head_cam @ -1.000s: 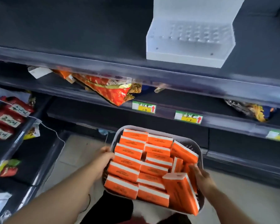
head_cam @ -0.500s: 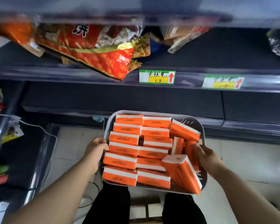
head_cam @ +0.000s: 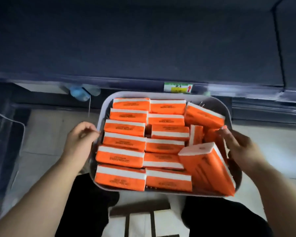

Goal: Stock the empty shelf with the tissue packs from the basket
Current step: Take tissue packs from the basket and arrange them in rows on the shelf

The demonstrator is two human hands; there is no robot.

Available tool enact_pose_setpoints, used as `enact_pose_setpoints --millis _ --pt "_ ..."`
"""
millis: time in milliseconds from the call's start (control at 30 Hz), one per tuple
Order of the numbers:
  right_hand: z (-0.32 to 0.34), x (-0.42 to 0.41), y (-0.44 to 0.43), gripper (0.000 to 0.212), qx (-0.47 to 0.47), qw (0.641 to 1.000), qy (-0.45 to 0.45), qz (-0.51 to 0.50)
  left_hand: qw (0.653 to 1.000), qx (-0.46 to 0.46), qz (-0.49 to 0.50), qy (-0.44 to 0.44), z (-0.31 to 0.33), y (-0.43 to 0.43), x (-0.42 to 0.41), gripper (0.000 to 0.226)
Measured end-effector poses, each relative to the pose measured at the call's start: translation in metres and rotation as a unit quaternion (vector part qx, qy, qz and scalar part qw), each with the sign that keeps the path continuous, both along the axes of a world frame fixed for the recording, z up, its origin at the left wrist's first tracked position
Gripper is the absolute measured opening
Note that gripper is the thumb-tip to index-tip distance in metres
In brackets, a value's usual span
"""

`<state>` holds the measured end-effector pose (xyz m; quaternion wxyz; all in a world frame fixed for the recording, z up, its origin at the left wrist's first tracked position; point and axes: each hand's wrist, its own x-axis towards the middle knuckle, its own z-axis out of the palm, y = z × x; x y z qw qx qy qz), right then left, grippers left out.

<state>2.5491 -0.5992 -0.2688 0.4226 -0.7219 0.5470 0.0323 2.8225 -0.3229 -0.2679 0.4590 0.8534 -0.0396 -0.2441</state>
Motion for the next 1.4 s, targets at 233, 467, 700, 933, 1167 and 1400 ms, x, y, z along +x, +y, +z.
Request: enact_pose_setpoints --millis 233,467,700,933,1167,1400 --pt "-0.056 -0.001 0.024 0.067 -0.042 0.997 -0.069 -0.004 0.995 -0.043 -0.072 -0.051 -0.062 0.011 0.008 0.035" --pt "-0.079 -0.003 0.028 0.081 -0.098 0.993 -0.042 0.051 0.988 -0.071 -0.112 -0.082 -0.083 0.013 0.005 0.029" --pt "-0.049 -0.012 0.049 0.069 -0.089 0.993 -0.012 0.079 0.989 -0.066 -0.084 -0.098 -0.093 0.017 -0.017 0.013" --pt "-0.041 -0.02 0.065 0.072 -0.076 0.994 -0.042 0.068 0.971 0.06 -0.173 -0.153 -0.083 0.017 -0.007 0.017" --pt "-0.054 -0.015 0.048 0.055 -0.13 0.988 -0.011 0.086 0.906 0.214 -0.321 -0.172 -0.066 0.0 0.013 0.015" --pt "-0.075 0.002 0.025 0.028 -0.124 0.989 -0.016 0.075 0.957 0.088 -0.254 -0.106 -0.083 0.009 0.013 0.024"
